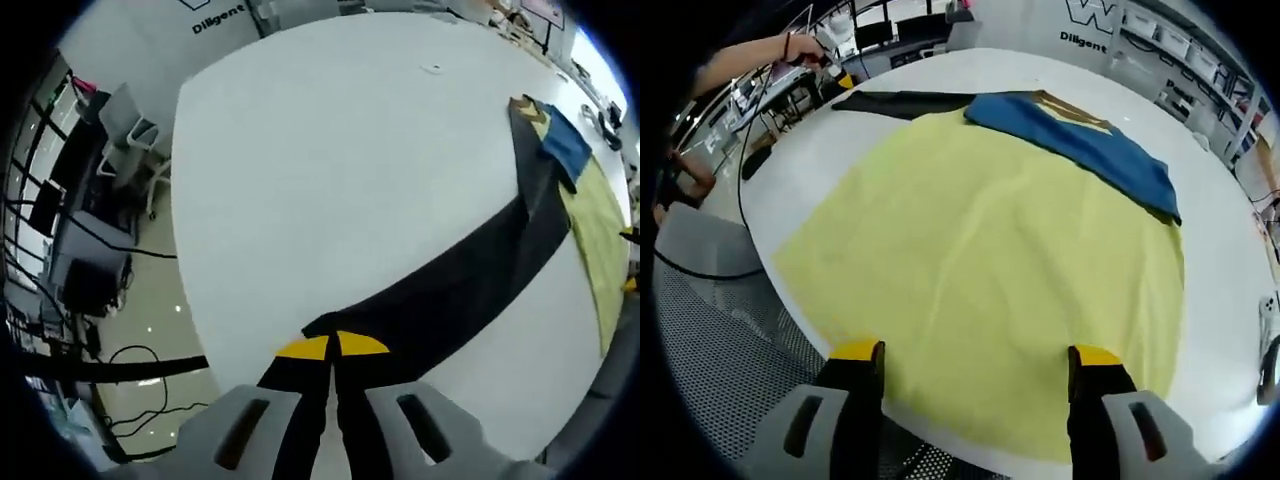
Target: Fold the garment on the visible template until the final outline fits inside the template.
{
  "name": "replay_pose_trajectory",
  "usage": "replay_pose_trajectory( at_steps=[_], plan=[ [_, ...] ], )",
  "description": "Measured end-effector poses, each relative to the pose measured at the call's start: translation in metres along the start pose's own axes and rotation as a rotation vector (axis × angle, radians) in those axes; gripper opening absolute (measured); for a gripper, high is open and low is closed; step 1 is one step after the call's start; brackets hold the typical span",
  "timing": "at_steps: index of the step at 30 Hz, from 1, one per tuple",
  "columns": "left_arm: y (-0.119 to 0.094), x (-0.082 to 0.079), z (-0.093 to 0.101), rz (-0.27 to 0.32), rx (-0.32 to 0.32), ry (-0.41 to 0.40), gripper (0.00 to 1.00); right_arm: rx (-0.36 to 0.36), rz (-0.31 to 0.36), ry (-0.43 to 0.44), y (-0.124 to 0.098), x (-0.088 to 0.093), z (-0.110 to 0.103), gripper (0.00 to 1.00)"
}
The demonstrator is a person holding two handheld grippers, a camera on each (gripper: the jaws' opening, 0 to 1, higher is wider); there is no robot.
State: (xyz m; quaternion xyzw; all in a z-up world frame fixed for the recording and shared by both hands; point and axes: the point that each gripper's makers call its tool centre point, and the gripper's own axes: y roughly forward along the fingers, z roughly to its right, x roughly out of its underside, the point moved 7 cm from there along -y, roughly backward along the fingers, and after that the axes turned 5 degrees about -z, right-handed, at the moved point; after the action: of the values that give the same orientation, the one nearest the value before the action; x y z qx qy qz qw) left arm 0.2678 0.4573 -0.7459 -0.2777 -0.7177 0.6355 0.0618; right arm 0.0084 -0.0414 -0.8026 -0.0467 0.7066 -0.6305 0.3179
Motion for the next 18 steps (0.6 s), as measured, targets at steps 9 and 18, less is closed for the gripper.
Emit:
replay_pose_trajectory(
  at_steps=[9,18],
  plan=[
    [0.005,-0.015,0.017,0.141,-0.01,0.389,0.11,0.0,-0.001,-0.001,0.0,0.0,0.0,0.73],
    [0.007,-0.028,0.034,0.213,0.038,0.599,0.17,-0.019,0.004,0.008,-0.002,-0.001,0.0,0.75]
  ],
)
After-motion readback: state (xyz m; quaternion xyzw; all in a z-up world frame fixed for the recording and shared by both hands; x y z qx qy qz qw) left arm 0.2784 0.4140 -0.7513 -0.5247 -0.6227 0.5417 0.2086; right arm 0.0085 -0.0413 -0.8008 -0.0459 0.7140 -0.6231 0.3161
